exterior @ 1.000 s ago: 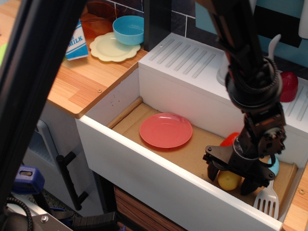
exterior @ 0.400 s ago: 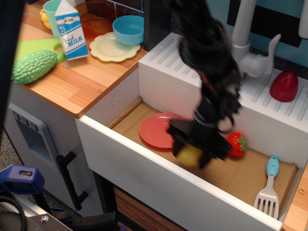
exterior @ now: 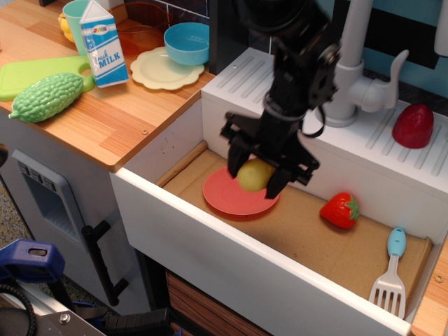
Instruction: Put potato on plate
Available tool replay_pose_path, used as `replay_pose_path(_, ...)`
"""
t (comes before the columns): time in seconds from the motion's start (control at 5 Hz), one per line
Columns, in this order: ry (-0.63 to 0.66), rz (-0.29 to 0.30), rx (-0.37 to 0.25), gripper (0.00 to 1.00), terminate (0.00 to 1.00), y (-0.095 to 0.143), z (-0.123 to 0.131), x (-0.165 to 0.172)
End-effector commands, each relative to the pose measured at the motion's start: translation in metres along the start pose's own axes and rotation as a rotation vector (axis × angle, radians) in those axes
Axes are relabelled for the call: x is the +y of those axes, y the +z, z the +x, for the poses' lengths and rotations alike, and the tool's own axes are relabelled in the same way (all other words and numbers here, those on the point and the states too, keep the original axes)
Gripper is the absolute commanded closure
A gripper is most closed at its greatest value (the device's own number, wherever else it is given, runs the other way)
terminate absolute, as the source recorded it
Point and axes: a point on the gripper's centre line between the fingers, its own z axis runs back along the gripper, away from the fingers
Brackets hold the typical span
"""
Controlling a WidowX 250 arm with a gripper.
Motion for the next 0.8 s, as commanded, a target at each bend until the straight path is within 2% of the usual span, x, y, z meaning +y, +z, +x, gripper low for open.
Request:
replay_pose_path(0.0, -0.047, -0.034, -0.107, 1.00, 0.00, 0.014, 0.023, 0.038)
replay_pose_path(0.4, -0.070, -0.058, -0.186, 1.00, 0.00, -0.009, 0.040, 0.035)
replay_pose_path(0.6, -0.110, -0.076, -0.198, 0.00, 0.00, -0.007, 0.044, 0.038)
